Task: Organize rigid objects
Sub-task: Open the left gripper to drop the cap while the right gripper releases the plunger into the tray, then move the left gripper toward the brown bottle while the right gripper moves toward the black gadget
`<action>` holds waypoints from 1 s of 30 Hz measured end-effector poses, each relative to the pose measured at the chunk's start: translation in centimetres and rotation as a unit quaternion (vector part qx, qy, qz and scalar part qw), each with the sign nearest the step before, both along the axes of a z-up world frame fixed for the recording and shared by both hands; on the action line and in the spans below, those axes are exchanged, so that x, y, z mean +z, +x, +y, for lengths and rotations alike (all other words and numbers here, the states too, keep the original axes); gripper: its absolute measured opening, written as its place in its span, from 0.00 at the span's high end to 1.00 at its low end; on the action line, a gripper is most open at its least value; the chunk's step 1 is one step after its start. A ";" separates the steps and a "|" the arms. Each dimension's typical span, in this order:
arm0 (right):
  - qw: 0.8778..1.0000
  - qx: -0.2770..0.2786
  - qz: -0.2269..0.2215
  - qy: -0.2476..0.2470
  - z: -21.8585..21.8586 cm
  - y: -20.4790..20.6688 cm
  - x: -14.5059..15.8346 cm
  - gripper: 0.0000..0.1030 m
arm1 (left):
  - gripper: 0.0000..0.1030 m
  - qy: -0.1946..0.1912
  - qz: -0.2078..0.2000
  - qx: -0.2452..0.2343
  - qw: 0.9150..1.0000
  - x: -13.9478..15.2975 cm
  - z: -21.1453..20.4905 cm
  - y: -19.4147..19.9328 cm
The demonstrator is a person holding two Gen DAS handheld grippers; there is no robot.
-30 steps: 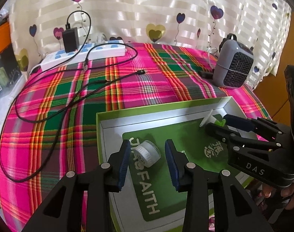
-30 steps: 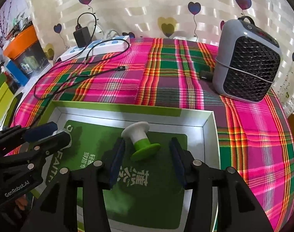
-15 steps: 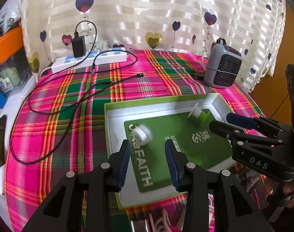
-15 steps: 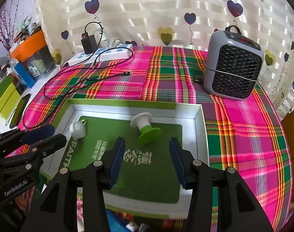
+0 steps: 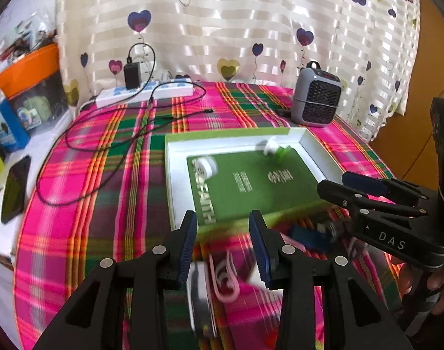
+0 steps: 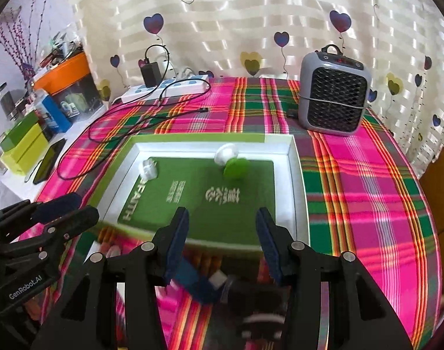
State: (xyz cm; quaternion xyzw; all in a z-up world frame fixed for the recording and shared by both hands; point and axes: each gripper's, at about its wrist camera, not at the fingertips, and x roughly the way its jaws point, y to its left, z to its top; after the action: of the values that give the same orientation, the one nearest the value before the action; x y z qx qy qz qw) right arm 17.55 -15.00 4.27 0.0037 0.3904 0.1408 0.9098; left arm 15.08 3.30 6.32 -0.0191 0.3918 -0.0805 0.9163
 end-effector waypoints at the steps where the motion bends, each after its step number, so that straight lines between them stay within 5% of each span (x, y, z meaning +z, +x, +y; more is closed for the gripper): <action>1: 1.000 0.001 -0.001 0.000 0.0 -0.3 -0.1 0.53 | 0.65 -0.001 0.000 0.000 1.000 -0.1 0.0 -0.6; 30: 1.000 0.017 -0.004 -0.001 -0.8 -9.3 -2.9 0.53 | 0.65 -0.028 0.028 0.004 0.999 -2.8 -1.3 -9.1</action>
State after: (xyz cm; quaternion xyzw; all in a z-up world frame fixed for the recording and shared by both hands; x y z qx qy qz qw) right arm 8.21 -15.82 1.39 -0.0048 0.3866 0.1560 0.9089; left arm 6.02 2.01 3.57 -0.0483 0.4149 -0.0869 0.9044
